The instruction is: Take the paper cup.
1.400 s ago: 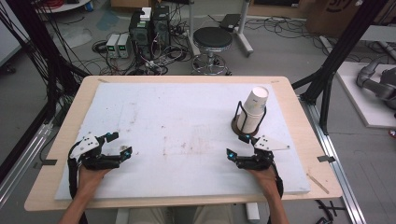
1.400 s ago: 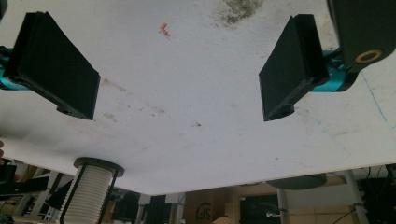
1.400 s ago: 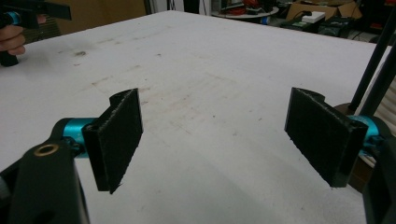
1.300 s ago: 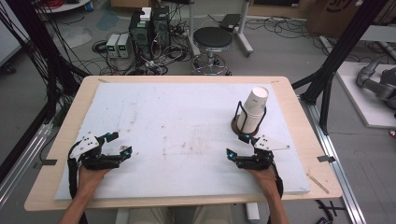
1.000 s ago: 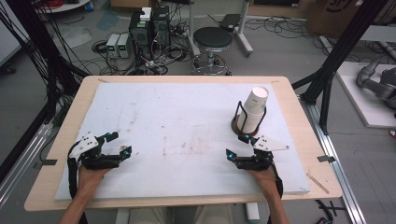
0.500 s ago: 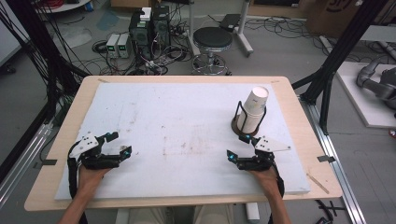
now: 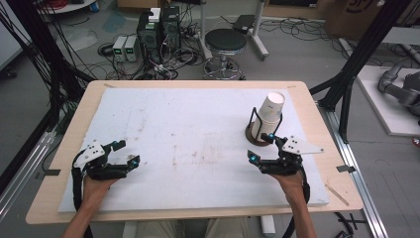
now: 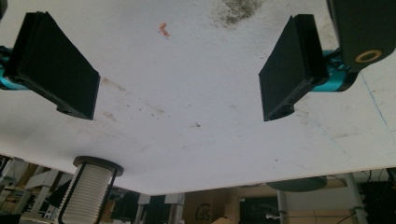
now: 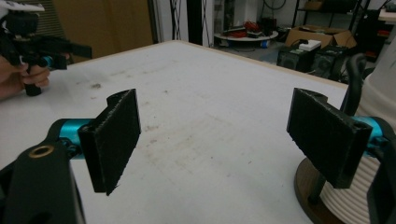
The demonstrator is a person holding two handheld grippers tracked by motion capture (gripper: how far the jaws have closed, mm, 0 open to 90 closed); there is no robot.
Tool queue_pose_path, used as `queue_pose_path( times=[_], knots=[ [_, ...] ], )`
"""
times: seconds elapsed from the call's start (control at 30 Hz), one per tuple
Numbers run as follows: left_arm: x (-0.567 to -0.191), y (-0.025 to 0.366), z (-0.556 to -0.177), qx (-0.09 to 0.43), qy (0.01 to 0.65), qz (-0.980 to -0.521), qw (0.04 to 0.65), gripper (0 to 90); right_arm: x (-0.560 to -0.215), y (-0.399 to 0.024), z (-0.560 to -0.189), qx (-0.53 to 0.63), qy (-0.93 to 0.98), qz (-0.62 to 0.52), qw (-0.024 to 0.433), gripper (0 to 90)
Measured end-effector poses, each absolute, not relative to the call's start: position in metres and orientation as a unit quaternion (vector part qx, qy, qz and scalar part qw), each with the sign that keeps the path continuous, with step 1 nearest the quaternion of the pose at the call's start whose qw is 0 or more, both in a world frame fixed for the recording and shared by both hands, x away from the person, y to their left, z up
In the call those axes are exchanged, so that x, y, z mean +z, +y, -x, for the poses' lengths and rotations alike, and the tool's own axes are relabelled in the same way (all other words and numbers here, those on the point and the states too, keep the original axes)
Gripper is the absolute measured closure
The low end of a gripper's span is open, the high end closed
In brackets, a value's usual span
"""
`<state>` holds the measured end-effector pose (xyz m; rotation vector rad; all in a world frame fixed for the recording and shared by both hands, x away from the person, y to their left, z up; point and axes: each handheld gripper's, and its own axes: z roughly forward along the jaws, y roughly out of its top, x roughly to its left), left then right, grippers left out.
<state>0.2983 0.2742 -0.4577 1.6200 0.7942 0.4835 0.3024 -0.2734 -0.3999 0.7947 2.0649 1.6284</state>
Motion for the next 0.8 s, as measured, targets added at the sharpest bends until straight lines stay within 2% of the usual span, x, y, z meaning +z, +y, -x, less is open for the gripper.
queue_pose_path(
  times=[0.3, 0.8],
  knots=[
    [-0.458, 0.274, -0.298, 0.207, 0.342, -0.697, 0.595, 12.4, -0.374, -0.286, -0.304, 0.567, 0.747, -0.288, 0.194, 16.4],
    [-0.458, 0.274, -0.298, 0.207, 0.34, -0.699, 0.594, 12.4, -0.308, -0.295, -0.324, 0.529, 0.766, -0.292, 0.219, 14.9]
  ],
)
